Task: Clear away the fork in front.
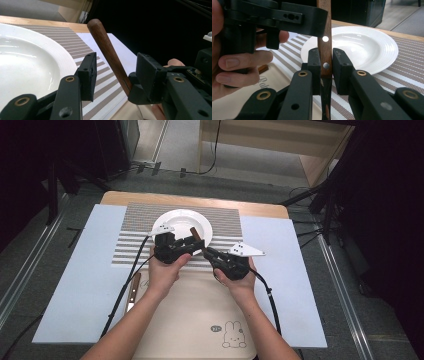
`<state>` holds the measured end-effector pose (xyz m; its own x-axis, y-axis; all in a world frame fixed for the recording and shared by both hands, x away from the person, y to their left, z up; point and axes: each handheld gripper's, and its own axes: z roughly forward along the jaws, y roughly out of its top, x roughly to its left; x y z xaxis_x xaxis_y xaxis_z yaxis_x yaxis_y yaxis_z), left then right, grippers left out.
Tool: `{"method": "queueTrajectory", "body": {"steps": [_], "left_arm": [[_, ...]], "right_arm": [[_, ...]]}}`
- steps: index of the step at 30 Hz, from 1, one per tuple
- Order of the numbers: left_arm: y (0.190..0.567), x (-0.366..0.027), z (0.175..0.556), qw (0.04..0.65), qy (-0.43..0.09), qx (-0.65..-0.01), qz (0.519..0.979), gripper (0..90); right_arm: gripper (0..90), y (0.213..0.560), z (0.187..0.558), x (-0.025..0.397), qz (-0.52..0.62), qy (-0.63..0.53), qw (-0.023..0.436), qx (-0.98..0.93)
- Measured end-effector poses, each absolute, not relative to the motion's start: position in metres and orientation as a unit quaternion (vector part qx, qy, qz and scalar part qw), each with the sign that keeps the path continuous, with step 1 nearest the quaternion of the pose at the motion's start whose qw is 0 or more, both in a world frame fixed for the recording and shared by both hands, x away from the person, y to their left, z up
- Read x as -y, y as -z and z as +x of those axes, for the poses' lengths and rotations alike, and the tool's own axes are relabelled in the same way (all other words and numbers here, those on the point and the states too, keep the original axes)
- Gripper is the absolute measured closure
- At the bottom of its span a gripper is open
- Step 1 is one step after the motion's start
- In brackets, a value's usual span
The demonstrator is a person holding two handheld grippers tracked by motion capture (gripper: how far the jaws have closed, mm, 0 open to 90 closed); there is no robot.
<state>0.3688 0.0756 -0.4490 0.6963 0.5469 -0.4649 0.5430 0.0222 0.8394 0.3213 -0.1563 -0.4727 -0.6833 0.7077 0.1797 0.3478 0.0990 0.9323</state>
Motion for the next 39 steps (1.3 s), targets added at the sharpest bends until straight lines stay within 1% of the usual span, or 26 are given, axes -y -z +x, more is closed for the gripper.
{"method": "queueTrajectory", "body": {"steps": [5, 9, 10, 13, 15, 16, 19, 20, 21, 24, 25, 28, 30, 32, 35, 36, 37, 38, 39], "left_arm": [[0.451, -0.075, 0.370, 0.599, 0.008, -0.396, 0.696, 51.8], [0.451, -0.075, 0.371, 0.602, 0.019, -0.398, 0.692, 57.4], [0.452, -0.075, 0.371, 0.602, 0.021, -0.397, 0.692, 57.5], [0.453, -0.076, 0.373, 0.602, 0.036, -0.400, 0.690, 64.4], [0.455, -0.077, 0.375, 0.606, 0.059, -0.400, 0.684, 72.2], [0.455, -0.078, 0.376, 0.610, 0.071, -0.398, 0.681, 74.4], [0.453, -0.078, 0.375, 0.613, 0.071, -0.397, 0.680, 77.4], [0.453, -0.079, 0.375, 0.613, 0.072, -0.396, 0.679, 77.7], [0.452, -0.080, 0.374, 0.612, 0.065, -0.397, 0.681, 77.8], [0.451, -0.084, 0.374, 0.611, 0.059, -0.393, 0.684, 78.0], [0.450, -0.086, 0.373, 0.614, 0.059, -0.390, 0.684, 78.0], [0.450, -0.091, 0.370, 0.618, 0.056, -0.385, 0.683, 78.1], [0.450, -0.095, 0.368, 0.622, 0.058, -0.376, 0.684, 78.1], [0.449, -0.098, 0.365, 0.622, 0.058, -0.369, 0.688, 78.2], [0.449, -0.102, 0.363, 0.618, 0.062, -0.366, 0.693, 78.3], [0.449, -0.103, 0.362, 0.617, 0.062, -0.365, 0.694, 78.4], [0.449, -0.104, 0.362, 0.617, 0.062, -0.364, 0.695, 78.4], [0.448, -0.105, 0.361, 0.617, 0.063, -0.364, 0.695, 78.4], [0.448, -0.107, 0.360, 0.617, 0.065, -0.363, 0.696, 78.5]], "right_arm": [[76.1, 0.473, 0.320, 0.154, 0.361, -0.564, 0.160, -0.725], [76.1, 0.473, 0.319, 0.153, 0.358, -0.563, 0.164, -0.727], [76.1, 0.474, 0.319, 0.152, 0.357, -0.562, 0.164, -0.727], [76.1, 0.474, 0.318, 0.151, 0.357, -0.563, 0.164, -0.727], [76.1, 0.474, 0.318, 0.151, 0.355, -0.562, 0.163, -0.729], [76.0, 0.475, 0.318, 0.150, 0.356, -0.561, 0.163, -0.730], [75.2, 0.475, 0.317, 0.147, 0.356, -0.558, 0.172, -0.730], [70.5, 0.475, 0.316, 0.146, 0.352, -0.560, 0.176, -0.729], [62.2, 0.475, 0.316, 0.146, 0.351, -0.561, 0.175, -0.728], [48.8, 0.475, 0.317, 0.147, 0.349, -0.564, 0.172, -0.728], [45.9, 0.475, 0.318, 0.148, 0.352, -0.560, 0.174, -0.729], [43.0, 0.475, 0.318, 0.152, 0.347, -0.550, 0.198, -0.733], [41.8, 0.475, 0.317, 0.156, 0.358, -0.547, 0.204, -0.729], [37.4, 0.474, 0.316, 0.162, 0.376, -0.540, 0.202, -0.725], [26.1, 0.475, 0.313, 0.172, 0.399, -0.535, 0.199, -0.717], [18.5, 0.477, 0.312, 0.175, 0.402, -0.531, 0.207, -0.717], [15.0, 0.478, 0.311, 0.179, 0.406, -0.527, 0.215, -0.715], [14.8, 0.479, 0.309, 0.182, 0.408, -0.528, 0.220, -0.712], [10.0, 0.480, 0.308, 0.185, 0.410, -0.531, 0.221, -0.708]]}}
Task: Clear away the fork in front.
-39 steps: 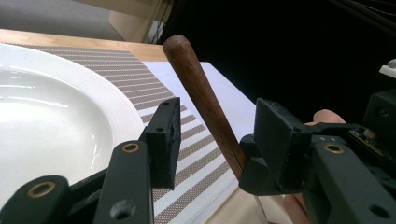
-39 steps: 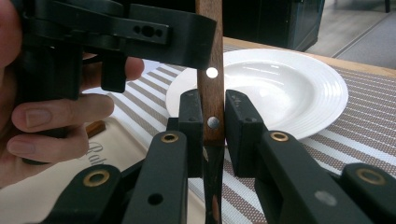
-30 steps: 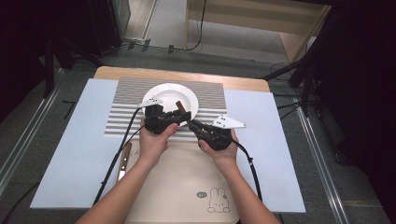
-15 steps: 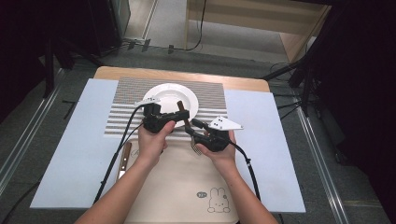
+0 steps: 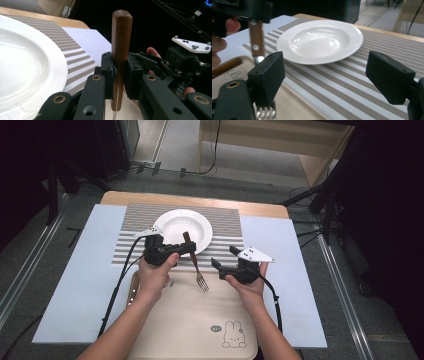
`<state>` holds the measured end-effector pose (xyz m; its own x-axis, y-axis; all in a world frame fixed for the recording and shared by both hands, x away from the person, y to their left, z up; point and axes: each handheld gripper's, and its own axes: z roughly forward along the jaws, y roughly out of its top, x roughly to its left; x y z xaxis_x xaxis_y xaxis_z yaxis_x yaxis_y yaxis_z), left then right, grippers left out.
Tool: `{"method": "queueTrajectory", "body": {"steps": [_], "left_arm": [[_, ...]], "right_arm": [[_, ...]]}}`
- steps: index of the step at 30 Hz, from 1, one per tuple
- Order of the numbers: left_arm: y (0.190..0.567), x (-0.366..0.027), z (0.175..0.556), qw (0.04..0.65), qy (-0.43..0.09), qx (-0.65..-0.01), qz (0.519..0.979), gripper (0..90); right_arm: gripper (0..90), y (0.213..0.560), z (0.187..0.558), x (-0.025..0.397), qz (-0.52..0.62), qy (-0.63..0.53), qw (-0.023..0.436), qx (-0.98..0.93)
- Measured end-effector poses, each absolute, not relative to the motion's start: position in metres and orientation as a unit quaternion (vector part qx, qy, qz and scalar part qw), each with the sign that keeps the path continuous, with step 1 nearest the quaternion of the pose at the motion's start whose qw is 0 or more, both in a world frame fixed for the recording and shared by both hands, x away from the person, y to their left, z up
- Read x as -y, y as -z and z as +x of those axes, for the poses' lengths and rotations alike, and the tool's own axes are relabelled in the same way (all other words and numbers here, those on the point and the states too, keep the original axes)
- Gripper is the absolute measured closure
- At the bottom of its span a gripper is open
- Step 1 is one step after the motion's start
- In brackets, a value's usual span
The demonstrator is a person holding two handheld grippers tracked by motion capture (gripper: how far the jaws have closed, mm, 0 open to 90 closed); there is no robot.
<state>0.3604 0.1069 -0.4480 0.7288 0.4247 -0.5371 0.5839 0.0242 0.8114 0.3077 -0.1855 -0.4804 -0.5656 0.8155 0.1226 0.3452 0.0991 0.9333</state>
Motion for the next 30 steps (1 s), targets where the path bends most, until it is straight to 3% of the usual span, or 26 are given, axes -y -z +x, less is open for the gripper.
{"method": "queueTrajectory", "body": {"steps": [2, 30], "left_arm": [[0.447, -0.109, 0.359, 0.617, 0.064, -0.363, 0.695, 78.6], [0.444, -0.154, 0.335, 0.622, 0.080, -0.356, 0.693, 79.1]], "right_arm": [[0.0, 0.482, 0.305, 0.192, 0.412, -0.533, 0.224, -0.704], [0.0, 0.501, 0.265, 0.280, 0.477, -0.536, 0.263, -0.645]]}}
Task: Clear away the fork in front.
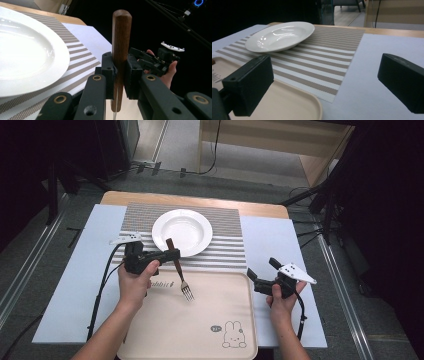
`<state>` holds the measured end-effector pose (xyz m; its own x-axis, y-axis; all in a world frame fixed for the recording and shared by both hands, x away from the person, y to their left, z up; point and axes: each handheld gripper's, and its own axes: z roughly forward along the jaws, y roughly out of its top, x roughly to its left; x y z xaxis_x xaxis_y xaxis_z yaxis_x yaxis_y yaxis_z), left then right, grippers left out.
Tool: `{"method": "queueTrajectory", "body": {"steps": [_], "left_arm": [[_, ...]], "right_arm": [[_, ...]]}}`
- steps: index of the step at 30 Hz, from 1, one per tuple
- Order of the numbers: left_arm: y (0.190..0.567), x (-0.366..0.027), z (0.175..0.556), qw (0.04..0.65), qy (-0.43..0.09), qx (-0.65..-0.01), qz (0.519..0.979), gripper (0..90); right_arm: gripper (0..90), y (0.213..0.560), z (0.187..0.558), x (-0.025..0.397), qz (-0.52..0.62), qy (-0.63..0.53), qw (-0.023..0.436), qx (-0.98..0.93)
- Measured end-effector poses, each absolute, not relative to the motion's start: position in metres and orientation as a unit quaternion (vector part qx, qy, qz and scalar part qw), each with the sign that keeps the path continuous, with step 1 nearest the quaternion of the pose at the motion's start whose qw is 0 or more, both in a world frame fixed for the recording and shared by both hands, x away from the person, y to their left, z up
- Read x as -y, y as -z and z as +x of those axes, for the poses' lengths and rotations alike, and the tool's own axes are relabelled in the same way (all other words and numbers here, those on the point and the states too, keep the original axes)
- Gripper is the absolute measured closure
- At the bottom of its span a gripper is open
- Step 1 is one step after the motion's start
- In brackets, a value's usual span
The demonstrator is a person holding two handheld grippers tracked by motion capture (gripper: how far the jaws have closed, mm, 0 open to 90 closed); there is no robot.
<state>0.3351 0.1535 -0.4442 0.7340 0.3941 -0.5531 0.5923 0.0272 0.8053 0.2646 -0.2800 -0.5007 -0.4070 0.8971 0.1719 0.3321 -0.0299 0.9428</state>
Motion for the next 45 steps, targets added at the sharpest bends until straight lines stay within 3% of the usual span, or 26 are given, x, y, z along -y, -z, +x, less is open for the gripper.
{"method": "queueTrajectory", "body": {"steps": [25, 45], "left_arm": [[0.454, -0.179, 0.314, 0.612, 0.112, -0.362, 0.694, 79.3], [0.459, -0.196, 0.300, 0.598, 0.143, -0.372, 0.696, 79.3]], "right_arm": [[0.0, 0.506, 0.221, 0.326, 0.495, -0.536, 0.298, -0.616], [0.0, 0.507, 0.201, 0.338, 0.497, -0.520, 0.312, -0.620]]}}
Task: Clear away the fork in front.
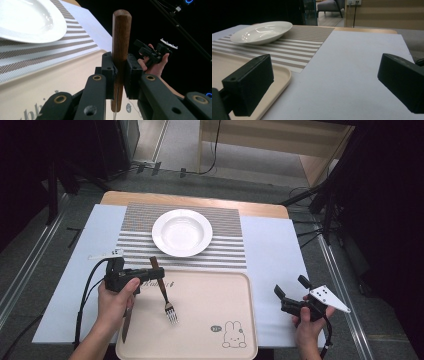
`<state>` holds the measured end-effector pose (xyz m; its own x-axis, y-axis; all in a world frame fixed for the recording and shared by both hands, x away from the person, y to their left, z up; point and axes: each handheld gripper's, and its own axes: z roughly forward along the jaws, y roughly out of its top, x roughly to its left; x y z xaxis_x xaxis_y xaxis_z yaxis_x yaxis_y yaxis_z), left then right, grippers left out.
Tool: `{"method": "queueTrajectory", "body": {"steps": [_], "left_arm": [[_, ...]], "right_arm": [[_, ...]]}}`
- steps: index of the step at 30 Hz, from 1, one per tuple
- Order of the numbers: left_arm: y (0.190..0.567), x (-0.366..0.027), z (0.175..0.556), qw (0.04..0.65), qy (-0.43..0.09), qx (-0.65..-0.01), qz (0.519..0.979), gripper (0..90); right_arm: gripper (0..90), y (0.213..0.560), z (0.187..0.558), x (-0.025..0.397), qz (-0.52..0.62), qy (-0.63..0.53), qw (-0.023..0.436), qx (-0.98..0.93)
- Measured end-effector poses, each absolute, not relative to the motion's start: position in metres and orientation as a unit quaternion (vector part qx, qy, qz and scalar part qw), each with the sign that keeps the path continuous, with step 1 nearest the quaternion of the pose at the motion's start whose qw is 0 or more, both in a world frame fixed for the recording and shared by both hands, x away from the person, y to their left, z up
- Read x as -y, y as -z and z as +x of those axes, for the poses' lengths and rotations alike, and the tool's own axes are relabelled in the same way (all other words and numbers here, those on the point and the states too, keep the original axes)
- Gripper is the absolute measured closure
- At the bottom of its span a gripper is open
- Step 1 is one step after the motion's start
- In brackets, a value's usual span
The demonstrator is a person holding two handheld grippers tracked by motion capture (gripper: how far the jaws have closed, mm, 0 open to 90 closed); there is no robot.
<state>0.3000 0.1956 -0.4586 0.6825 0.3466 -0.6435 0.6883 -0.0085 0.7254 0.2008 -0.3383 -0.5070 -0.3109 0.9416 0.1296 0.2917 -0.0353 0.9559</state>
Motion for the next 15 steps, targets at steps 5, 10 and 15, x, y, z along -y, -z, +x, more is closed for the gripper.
{"method": "queueTrajectory", "body": {"steps": [5, 10, 15], "left_arm": [[0.461, -0.198, 0.296, 0.594, 0.153, -0.371, 0.697, 79.3], [0.466, -0.201, 0.294, 0.590, 0.163, -0.372, 0.698, 79.3], [0.471, -0.201, 0.295, 0.583, 0.168, -0.375, 0.701, 79.3]], "right_arm": [[0.0, 0.507, 0.198, 0.341, 0.497, -0.519, 0.315, -0.619], [0.0, 0.508, 0.197, 0.340, 0.490, -0.523, 0.317, -0.622], [0.0, 0.510, 0.197, 0.342, 0.493, -0.525, 0.313, -0.619]]}}
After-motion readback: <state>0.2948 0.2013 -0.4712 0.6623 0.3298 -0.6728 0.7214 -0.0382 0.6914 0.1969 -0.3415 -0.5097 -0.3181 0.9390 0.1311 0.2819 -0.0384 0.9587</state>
